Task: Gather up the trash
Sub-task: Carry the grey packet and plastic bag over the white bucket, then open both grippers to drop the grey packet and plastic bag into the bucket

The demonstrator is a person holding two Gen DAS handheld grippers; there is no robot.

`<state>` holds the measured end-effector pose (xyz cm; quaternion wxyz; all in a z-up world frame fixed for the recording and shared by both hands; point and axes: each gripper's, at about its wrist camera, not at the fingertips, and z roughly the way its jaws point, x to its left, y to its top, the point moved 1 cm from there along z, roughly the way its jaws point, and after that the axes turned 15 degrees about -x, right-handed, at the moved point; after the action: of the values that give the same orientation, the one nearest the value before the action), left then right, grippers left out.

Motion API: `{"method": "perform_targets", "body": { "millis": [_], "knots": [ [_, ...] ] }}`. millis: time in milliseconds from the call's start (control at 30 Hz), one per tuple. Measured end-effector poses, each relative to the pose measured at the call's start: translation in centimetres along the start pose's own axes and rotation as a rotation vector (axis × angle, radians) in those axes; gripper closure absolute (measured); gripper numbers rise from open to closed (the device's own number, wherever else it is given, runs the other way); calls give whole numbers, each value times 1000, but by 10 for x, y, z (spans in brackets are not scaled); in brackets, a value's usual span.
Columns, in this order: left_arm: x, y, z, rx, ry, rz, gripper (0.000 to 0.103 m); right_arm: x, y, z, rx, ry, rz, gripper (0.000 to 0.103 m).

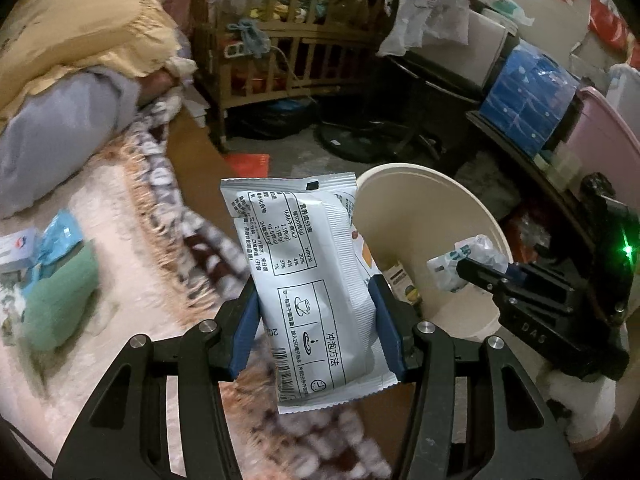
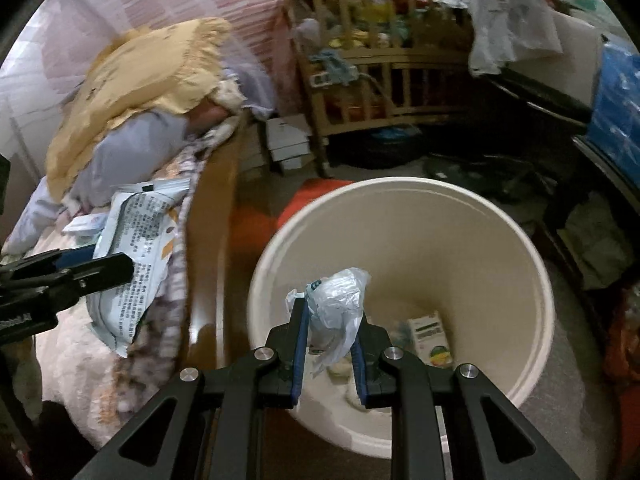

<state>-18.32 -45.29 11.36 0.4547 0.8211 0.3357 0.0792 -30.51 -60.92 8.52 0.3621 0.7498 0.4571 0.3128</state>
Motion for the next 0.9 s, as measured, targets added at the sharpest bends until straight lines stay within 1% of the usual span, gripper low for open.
{"method": "perform_targets", "body": {
  "millis": [67,167,400,567,833,900],
  "knots": [
    [-7,3,10,6,-17,-2,51,-9,-1,2,-2,-14,20,84],
    [-16,7,24,12,-44,-3,51,-23,-5,8,17,-63,20,84],
    [-35,11,52,27,-83,-8,51,-48,-6,6,27,-100,63,84],
    [-44,11,63,29,-95,3,51,-54,-4,3,20,-112,79,84],
    [-46,11,73,22,-127,-26,49,-57,-3,4,15,-139,88,84],
    [-44,10,73,22,-135,-41,46,-60,-2,6,20,-157,104,75]
  ]
}}
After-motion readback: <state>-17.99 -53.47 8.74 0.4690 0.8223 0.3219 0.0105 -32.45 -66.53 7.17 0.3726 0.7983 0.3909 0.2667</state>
